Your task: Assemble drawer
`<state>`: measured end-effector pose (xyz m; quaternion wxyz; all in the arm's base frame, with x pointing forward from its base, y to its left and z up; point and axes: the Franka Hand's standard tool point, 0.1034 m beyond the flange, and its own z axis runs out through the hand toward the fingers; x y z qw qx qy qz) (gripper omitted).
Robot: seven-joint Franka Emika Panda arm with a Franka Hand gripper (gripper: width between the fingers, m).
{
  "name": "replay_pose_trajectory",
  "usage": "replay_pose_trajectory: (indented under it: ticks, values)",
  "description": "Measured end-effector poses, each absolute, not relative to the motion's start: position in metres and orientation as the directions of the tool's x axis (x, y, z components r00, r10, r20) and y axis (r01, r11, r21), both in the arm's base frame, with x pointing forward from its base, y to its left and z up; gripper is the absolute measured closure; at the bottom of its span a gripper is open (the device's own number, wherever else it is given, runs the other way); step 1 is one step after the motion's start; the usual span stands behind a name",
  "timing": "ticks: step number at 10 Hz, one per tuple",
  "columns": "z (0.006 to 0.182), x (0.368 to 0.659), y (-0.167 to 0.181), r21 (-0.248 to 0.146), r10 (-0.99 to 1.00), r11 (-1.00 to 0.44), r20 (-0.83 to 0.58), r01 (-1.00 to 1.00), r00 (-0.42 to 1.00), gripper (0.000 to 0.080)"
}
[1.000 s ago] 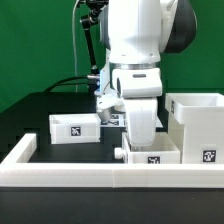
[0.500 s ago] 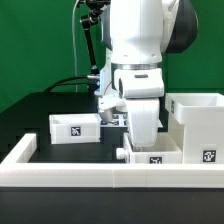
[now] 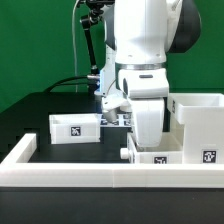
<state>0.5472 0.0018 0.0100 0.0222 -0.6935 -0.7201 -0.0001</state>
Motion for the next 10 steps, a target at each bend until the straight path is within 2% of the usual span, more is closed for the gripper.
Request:
replay_pose_trajectory:
  ticks: [5,8,9,10]
  values:
    - [0.01,0.548,0.021,-0.029,0.999,-0.004,0.033,1.0,0.005,0.0757]
    - [0.009,0.548,0.019,-0.029,0.999,-0.006,0.034,1.0,0.007,0.0757]
    - [0.01,0.548,0.019,-0.029,0.999,-0.008,0.034,1.0,0.009,0.0664]
    - [0.013,0.549,0.018,-0.026,0.999,-0.013,0.032,1.0,0.014,0.0512]
